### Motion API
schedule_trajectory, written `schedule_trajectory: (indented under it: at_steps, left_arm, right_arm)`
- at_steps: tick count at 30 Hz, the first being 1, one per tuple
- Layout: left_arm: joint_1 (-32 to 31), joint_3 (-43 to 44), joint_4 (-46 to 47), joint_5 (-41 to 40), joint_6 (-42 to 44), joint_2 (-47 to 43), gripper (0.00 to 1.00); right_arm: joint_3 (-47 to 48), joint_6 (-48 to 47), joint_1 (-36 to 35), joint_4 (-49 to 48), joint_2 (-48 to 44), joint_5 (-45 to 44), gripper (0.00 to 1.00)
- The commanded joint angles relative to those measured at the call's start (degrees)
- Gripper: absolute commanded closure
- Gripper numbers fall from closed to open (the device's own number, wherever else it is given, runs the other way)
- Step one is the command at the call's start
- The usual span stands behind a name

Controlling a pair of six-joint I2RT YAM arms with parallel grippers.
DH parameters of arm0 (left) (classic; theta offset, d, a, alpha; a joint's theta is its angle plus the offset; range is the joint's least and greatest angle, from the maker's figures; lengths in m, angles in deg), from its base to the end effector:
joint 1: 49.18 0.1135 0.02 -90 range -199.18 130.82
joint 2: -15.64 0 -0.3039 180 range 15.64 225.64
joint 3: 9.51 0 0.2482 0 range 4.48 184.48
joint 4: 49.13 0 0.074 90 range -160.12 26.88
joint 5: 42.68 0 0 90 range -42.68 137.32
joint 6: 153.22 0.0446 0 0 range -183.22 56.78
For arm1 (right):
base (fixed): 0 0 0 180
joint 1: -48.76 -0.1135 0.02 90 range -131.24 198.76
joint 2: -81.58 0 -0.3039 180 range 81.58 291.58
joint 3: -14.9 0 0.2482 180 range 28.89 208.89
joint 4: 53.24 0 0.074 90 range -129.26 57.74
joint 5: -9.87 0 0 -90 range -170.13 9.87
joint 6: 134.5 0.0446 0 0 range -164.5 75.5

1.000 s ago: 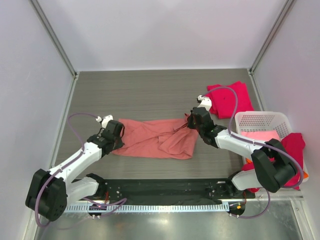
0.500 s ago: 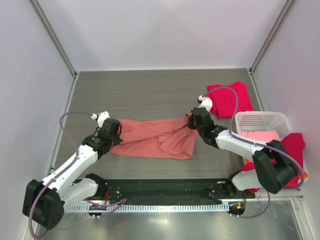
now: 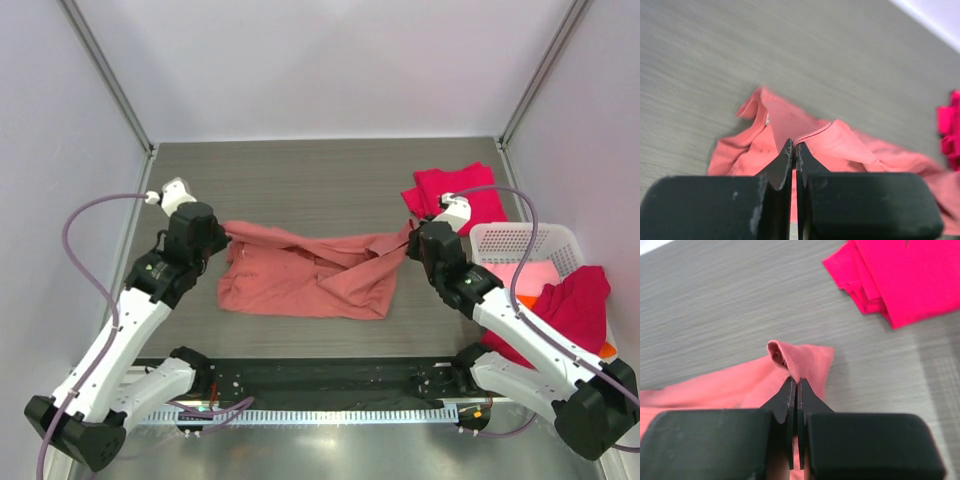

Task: Fold and stack the t-shirts
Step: Flatten the tshirt out

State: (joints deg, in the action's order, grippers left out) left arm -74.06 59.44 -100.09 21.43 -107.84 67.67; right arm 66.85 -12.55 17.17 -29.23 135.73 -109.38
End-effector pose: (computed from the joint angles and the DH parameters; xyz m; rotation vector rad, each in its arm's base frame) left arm 0.1579 -0.0518 0.3614 -0.6103 2.0172 -0.2384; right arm 0.1744 0.0817 0.3004 0.3222 1.9456 0.2060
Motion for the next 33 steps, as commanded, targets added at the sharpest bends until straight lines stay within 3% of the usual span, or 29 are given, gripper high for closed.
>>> schedule_trajectory:
  at_steps: [1,9,14,16,17,22,23,26,31,32,33]
  left_arm:
    - [1.2,7.3,-5.6,-3.9,1.5,-1.2,1.0]
    - [4.0,22.9,-14.5,-14.2,10.3,-2.5,1.0]
    - [4.0,22.6,-15.0,-14.0,12.1,-4.5,1.0]
    - [4.0,19.9,-13.4,-12.0,13.0,-5.9,1.0]
    - [4.0,17.9,-12.7,-11.3,13.3,-6.2,1.0]
    - [4.1,13.9,-10.3,-8.9,15.1,-6.2,1.0]
    - [4.1,13.6,-10.1,-8.8,15.6,-6.0,1.0]
    - [4.0,13.4,-9.7,-8.1,16.5,-4.2,1.0]
    - [4.1,14.4,-10.4,-7.3,17.3,-2.4,1.0]
    - [4.1,14.1,-10.2,-7.4,17.4,-2.5,1.0]
    - [4.1,13.9,-10.1,-7.6,17.4,-2.5,1.0]
  right_arm:
    - [0.6,2.0,0.3,5.4,-2.7,-2.7,0.99]
    - [0.8,11.5,0.8,13.5,-5.9,-9.2,0.99]
    - [-5.3,16.6,0.8,14.3,-7.2,-8.1,0.96]
    - [-6.6,15.6,0.8,14.2,-7.0,-5.0,0.76]
    - [-6.9,14.8,0.7,13.6,-7.1,-3.5,0.58]
    - [-8.3,7.6,0.7,10.9,-8.4,8.9,0.39]
    - [-8.5,4.9,0.8,9.3,-8.6,16.3,0.34]
    - [-7.5,6.2,0.4,11.5,-6.7,22.6,0.34]
    - [-11.7,12.5,-0.1,14.4,-7.0,22.8,0.39]
    - [-12.7,13.5,-0.1,14.7,-7.5,22.8,0.5]
    - [-13.6,16.1,-0.6,14.8,-7.9,22.0,0.52]
